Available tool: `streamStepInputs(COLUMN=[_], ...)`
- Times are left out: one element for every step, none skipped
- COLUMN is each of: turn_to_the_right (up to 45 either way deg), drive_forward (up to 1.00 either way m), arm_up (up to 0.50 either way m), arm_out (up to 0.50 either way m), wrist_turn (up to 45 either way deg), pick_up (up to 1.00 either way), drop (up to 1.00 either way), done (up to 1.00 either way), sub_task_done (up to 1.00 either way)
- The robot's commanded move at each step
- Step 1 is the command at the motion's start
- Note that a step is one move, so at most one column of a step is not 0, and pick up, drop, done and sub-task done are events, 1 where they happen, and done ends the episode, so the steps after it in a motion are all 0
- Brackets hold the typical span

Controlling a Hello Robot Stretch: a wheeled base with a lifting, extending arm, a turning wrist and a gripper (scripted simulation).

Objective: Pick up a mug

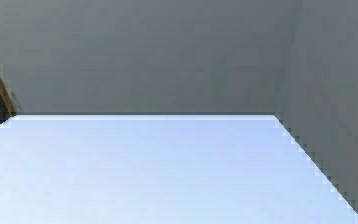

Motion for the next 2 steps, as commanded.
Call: streamStepInputs(turn_to_the_right=[0.0,0.0], drive_forward=[0.0,0.0], arm_up=[0.32,0.0], arm_out=[0.0,0.42], wrist_turn=[0.0,0.0], pick_up=[0.0,0.0], drop=[0.0,0.0], done=[0.0,0.0], sub_task_done=[0.0,0.0])
